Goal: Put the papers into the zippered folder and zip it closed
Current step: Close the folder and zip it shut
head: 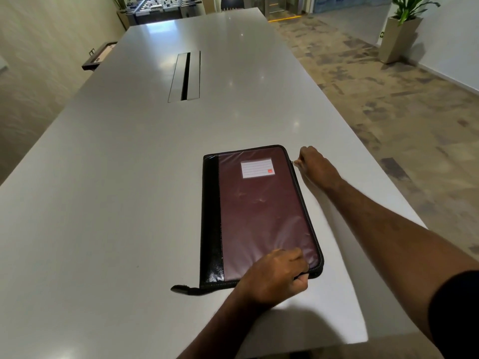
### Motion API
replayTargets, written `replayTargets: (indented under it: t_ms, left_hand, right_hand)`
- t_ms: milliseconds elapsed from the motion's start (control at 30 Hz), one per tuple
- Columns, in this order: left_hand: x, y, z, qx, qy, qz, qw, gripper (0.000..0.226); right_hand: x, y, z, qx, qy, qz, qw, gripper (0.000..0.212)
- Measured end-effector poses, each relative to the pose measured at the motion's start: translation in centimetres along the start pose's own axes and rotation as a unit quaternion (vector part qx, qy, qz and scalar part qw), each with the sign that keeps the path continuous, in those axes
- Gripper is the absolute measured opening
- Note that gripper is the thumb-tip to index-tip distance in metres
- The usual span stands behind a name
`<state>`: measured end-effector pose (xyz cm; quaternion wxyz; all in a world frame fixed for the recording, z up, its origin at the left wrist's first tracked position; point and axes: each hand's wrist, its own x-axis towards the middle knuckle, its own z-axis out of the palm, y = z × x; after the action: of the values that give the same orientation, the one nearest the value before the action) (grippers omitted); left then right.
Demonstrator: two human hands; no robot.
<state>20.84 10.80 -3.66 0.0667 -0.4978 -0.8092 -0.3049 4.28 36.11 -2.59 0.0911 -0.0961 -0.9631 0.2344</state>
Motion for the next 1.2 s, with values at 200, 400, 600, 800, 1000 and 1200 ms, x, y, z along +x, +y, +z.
replayTargets:
  t_ms: [200, 400, 600, 800, 1000, 1200]
  left_hand:
    - [0.0, -0.5, 0.4, -0.009, -0.015, 0.012, 1.000, 0.012]
    - [-0.1, -1.0, 0.1, -0.031, -0.036, 0.036, 0.998, 0.011]
    - [0.9, -1.9, -1.5, -0.104, -0.073, 0.046, 0.991, 0.015]
    - [6.7, -6.2, -4.5, -0.104, -0.022, -0.042, 0.993, 0.017]
    - [14.6, -13.4, -6.2, -0.029, 0.043, -0.134, 0.990, 0.008]
    - [21.5, -19.6, -5.5, 0.034, -0.020, -0.249, 0.968, 0.024]
  right_hand:
    - [3.0, -0.5, 0.4, -0.003, -0.006, -0.001, 1.000, 0.022]
    - [5.2, -1.2, 0.5, -0.015, -0.023, -0.031, 0.999, 0.016]
    - [6.1, 0.0, 0.7, 0.015, -0.022, -0.045, 0.999, 0.013]
    - [7.1, 0.8, 0.2, 0.061, -0.046, -0.065, 0.995, 0.008]
    - [8.1, 1.6, -0.1, 0.121, -0.067, -0.079, 0.987, 0.006]
    - [8.6, 1.6, -0.2, 0.202, -0.086, -0.041, 0.975, 0.015]
